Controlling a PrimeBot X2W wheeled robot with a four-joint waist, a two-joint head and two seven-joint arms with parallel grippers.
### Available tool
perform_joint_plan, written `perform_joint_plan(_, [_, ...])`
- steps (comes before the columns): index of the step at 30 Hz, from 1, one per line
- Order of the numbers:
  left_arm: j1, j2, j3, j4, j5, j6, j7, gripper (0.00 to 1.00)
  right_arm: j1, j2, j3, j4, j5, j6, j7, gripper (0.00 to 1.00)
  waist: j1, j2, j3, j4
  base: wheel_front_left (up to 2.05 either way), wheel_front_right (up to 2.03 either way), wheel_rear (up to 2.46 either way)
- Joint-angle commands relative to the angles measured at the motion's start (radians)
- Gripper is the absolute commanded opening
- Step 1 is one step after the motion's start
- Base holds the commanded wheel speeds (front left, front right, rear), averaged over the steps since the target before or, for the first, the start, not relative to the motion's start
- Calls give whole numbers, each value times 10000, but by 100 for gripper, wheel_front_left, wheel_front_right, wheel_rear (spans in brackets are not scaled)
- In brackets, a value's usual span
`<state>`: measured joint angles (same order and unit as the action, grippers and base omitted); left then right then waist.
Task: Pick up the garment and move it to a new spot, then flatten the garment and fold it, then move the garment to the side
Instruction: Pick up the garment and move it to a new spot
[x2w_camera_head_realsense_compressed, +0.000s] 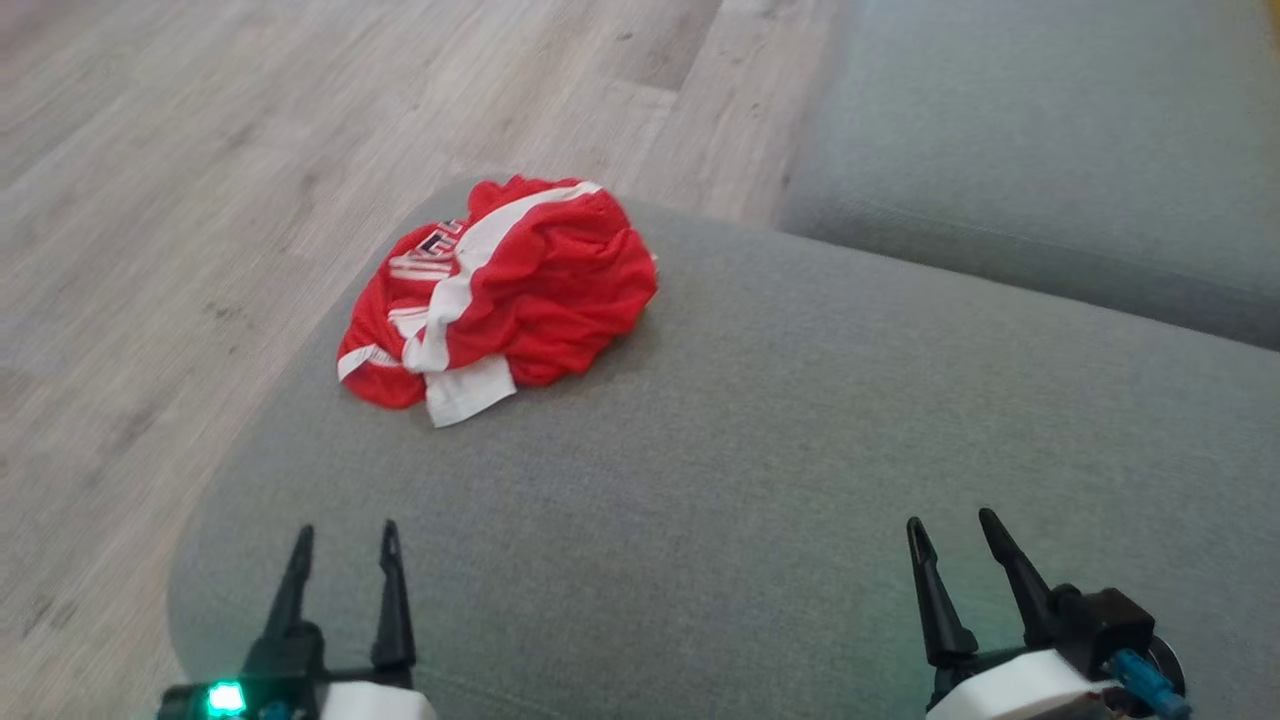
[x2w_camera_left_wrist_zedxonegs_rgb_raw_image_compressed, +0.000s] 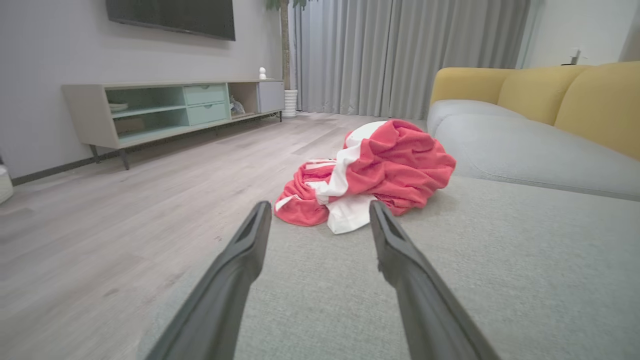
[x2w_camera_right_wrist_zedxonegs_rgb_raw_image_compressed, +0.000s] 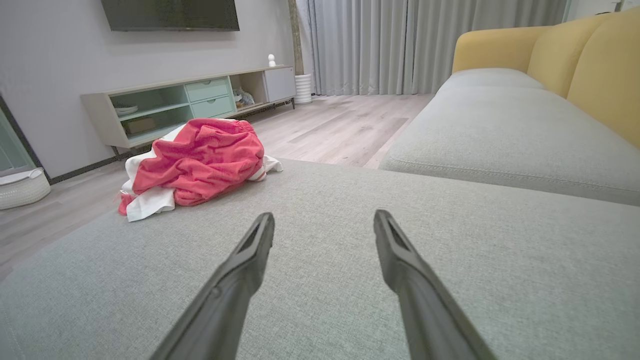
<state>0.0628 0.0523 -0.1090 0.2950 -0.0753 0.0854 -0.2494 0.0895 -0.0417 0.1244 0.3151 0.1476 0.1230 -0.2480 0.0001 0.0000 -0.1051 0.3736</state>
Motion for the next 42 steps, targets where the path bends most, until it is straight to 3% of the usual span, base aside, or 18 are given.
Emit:
perform_joint_plan(1, [-690,55,435,-483,146,21,-124,100,-486,-85,195,-255,-94,77,-138,100,-1,0,143,149,0,0,0])
perform_joint_plan(6, [-1457,453,553,-1194,508,-190,-124,100,-293,-85,-100,-328,-326,77,-138,100,-1,0,385,421,0,0,0])
perform_joint_plan(14, [-4836,1490,560,-1304,649,-1142,-124,100,-885,-309,-303,-656,-1492,77,-138,100,-1,0,2544,-269,0,0,0])
perform_joint_plan(20, [-7807,1739,43,1071,581,-1809,-124,100,-1707,-1109,-76,-781,-1683,77,-138,100,-1,0,3887,-797,0,0,0])
perform_joint_plan(27, [-10750,1804,-735,4949,457,-2101,503,100,-2307,-1786,65,-1091,-1714,77,-138,100,-1,0,4852,-1522,0,0,0])
perform_joint_plan(38, [-12262,2251,-1380,8474,223,-2153,2156,100,-2463,-2002,-51,-1316,-1712,77,-138,100,-1,0,5598,-2228,0,0,0])
perform_joint_plan(39, [-12295,2323,-1390,8592,239,-2084,2007,66,-2482,-1992,-42,-1318,-1717,77,-138,100,-1,0,5618,-2259,0,0,0])
perform_joint_plan(40, [-12337,2377,-1415,8657,275,-1976,1781,0,-2495,-1973,-38,-1318,-1725,77,-138,100,-1,0,5624,-2280,0,0,0])
perform_joint_plan(42, [-12442,2400,-1462,8685,316,-1822,1211,0,-2505,-1922,-39,-1293,-1746,77,-138,100,-1,0,5577,-2294,0,0,0])
